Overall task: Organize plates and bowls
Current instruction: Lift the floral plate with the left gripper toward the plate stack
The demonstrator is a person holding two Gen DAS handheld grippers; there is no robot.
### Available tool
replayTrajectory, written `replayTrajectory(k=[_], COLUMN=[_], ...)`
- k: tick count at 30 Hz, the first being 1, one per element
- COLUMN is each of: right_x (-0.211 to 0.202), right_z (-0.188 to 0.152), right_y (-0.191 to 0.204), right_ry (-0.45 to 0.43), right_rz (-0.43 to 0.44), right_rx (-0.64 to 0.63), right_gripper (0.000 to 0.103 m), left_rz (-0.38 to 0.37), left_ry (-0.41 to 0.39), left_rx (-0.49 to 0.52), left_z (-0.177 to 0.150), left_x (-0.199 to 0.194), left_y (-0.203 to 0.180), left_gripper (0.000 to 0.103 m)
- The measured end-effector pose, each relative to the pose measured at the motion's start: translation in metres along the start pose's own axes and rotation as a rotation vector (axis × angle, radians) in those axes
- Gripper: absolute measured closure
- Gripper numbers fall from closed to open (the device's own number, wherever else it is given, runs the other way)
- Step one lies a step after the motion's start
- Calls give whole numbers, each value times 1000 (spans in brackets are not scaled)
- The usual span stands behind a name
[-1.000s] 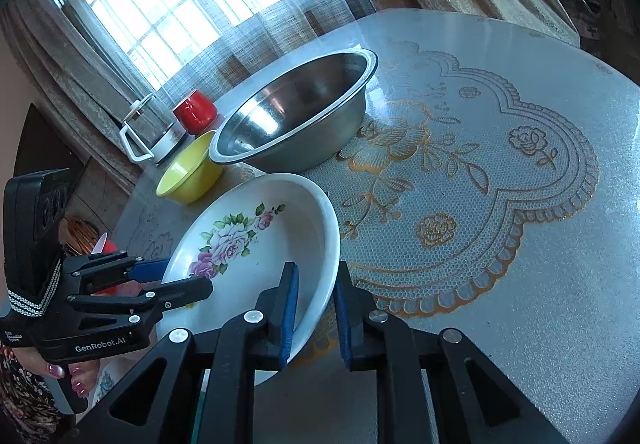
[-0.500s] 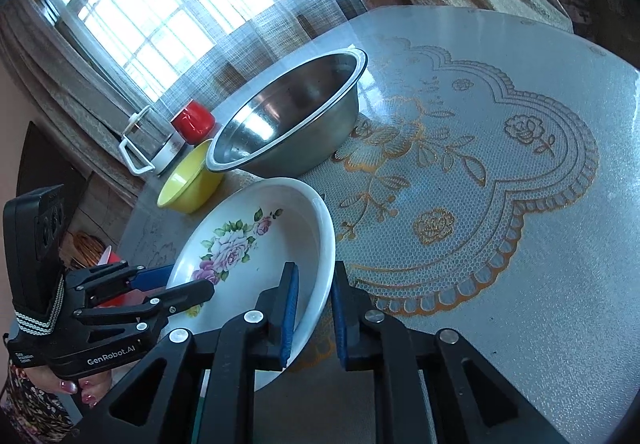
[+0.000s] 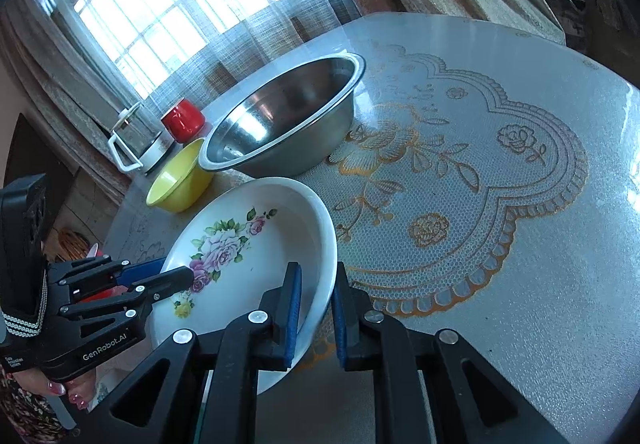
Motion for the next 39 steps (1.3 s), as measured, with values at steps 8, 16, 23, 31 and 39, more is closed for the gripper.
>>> replayTrajectory(k=[8,16,23,31,39], right_x=[-14,-20,-42,-74,-98], right_z=[-4,-5,-15,-31,-41], right_y=[-19,-26,-43,-68,-74], right_ry=[-55,-66,-109,-153,-198], right_rz=[-38,-20,-65,-60,-81], right_rx=[102,134,202,303,332], right_gripper=[91,91,91,91,91], left_rz=[9,-20,-34,-82,-126], left_ry=[18,31,-6,-38,-81], left_rx=[36,33,94,107,69], left_z=[10,14,19,21,20], left_x=[6,6,-8,-19,-36], left_y=[-18,-21,-48,-76,-90], left_gripper=[82,83,85,87,87])
Point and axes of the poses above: each gripper's, at about its wrist camera, not at the fingertips, and x roughly the way its jaws point, y to its left, z to its top, the point moved 3 cm from there along x, roughly the way its jaws point, and after that the axes turned 4 degrees about -y, right-handed, at the moved point
